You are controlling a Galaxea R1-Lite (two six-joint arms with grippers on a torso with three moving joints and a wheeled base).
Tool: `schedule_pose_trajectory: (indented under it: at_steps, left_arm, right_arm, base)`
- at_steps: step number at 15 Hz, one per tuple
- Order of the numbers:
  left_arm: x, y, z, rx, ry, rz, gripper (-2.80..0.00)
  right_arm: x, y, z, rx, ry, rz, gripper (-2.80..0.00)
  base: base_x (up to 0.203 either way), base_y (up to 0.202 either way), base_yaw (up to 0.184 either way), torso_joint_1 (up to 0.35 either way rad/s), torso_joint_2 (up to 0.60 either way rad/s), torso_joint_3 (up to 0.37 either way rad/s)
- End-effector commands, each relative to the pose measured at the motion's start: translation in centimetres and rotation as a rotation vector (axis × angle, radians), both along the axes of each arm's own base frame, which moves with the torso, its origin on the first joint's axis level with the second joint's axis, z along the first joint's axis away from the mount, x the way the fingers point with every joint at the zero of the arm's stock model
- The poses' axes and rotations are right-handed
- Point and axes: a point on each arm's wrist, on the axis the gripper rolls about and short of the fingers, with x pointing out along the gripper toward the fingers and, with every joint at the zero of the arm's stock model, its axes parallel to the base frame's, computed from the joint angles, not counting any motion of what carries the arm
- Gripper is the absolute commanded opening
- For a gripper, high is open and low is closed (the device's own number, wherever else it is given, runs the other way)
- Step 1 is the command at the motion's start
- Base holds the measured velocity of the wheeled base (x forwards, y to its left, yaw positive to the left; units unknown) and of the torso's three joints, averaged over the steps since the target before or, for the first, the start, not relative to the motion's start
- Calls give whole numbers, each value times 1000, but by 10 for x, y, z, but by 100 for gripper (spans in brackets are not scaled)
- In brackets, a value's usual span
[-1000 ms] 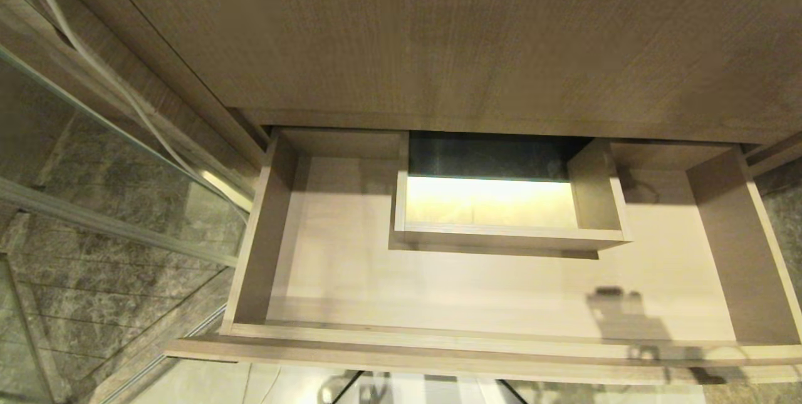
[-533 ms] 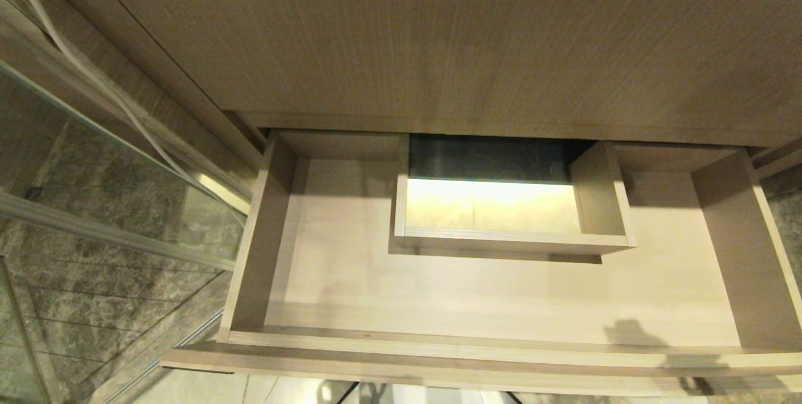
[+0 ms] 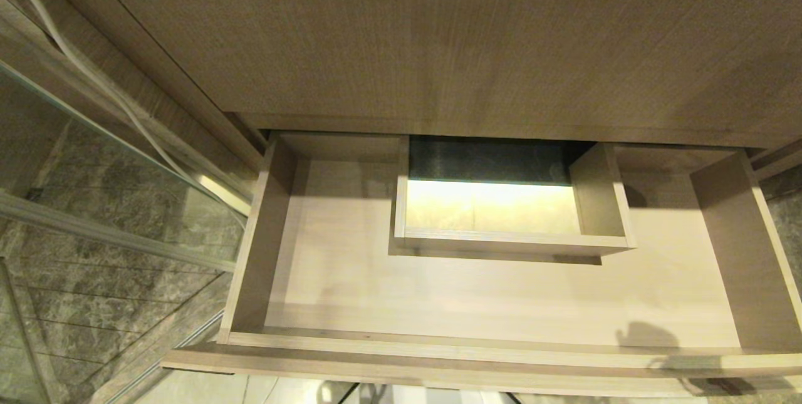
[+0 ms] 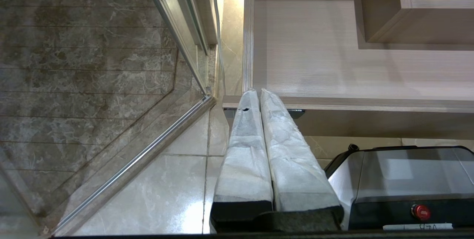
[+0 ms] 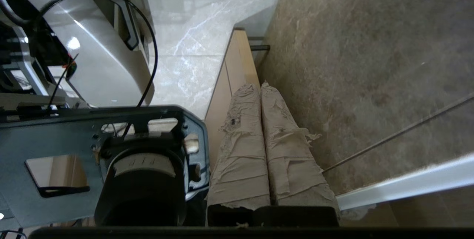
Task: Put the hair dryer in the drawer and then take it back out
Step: Close the drawer
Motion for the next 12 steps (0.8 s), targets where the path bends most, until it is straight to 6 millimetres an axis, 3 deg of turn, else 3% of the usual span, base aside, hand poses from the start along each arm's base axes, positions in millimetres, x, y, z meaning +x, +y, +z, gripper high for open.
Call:
schedule_pose_trajectory:
  at_steps: [1, 12]
  left_arm:
    - [0, 0, 0, -1, 1, -1, -280]
    - [0, 0, 0, 0, 1, 1, -280]
  right_arm:
    - [21, -10, -18, 28, 103, -1, -280]
    - [67, -32, -76, 45, 351, 42, -280]
  base:
    - [0, 0, 0, 0, 0, 0]
    - [0, 0, 0, 0, 0, 0]
